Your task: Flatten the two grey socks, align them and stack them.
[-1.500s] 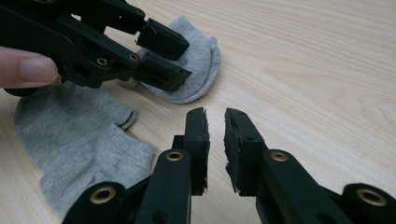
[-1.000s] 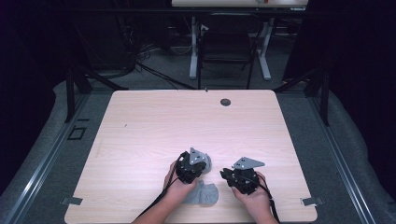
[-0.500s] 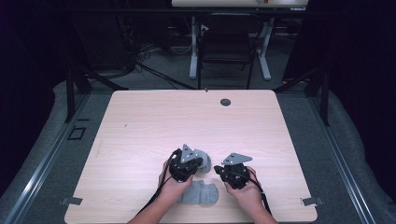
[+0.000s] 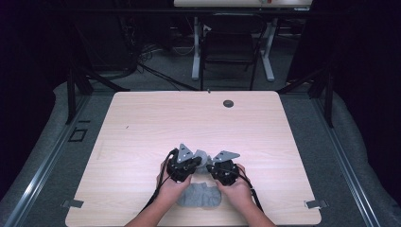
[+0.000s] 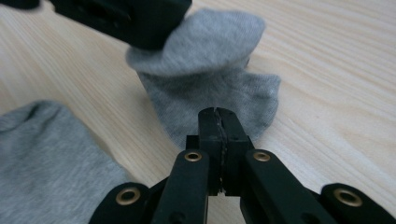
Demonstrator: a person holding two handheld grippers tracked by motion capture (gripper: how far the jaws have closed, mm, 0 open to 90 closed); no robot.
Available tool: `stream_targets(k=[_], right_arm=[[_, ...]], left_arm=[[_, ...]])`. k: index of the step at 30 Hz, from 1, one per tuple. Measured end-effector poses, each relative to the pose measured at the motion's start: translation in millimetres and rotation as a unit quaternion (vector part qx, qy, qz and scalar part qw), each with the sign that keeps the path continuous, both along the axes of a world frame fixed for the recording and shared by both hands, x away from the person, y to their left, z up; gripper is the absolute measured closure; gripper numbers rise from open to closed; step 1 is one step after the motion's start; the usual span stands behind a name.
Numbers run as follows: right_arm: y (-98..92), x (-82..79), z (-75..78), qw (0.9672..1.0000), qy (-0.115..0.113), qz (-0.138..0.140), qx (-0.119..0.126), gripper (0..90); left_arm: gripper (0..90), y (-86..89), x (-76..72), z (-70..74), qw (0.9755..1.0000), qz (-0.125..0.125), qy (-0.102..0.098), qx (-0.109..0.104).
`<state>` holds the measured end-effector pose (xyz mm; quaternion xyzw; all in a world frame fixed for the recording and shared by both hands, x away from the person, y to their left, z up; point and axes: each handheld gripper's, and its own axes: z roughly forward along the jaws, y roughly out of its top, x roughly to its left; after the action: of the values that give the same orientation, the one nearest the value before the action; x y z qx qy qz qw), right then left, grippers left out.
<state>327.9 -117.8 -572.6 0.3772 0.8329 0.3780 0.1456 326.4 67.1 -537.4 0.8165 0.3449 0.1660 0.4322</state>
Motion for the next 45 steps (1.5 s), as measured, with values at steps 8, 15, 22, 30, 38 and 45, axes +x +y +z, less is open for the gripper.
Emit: stream_targets(k=[8, 15, 22, 30, 38, 45], right_arm=[[-4.8, 2.3, -5.7, 0.9998, 0.019, 0.004, -0.010, 90.0], [-15.6, 1.3, -4.9, 0.9997, 0.022, -0.002, -0.014, 90.0], [-21.4, 3.4, -5.8, 0.9997, 0.025, -0.007, -0.003, 90.0], [-22.4, 5.2, -5.5, 0.9996, 0.028, 0.000, -0.003, 89.9], [-22.2, 5.1, -5.2, 0.9995, 0.030, 0.001, -0.004, 89.9], [-22.2, 5.3, -5.2, 0.9995, 0.031, 0.001, -0.002, 90.0]], left_arm=[[89.9, 11.1, 0.4, 4.6, 0.9999, 0.010, -0.004, -0.005], [89.9, 26.5, 1.8, 0.1, 0.9993, 0.036, 0.005, -0.003], [89.8, 39.3, 4.4, -8.5, 0.9987, 0.051, 0.011, 0.002], [83.0, 46.6, 5.8, -9.5, 0.9983, 0.057, 0.005, -0.010], [83.4, 46.8, 14.1, -5.4, 0.9987, 0.051, 0.006, -0.006], [83.7, 38.4, 24.3, -25.8, 0.9985, 0.040, 0.027, 0.026]])
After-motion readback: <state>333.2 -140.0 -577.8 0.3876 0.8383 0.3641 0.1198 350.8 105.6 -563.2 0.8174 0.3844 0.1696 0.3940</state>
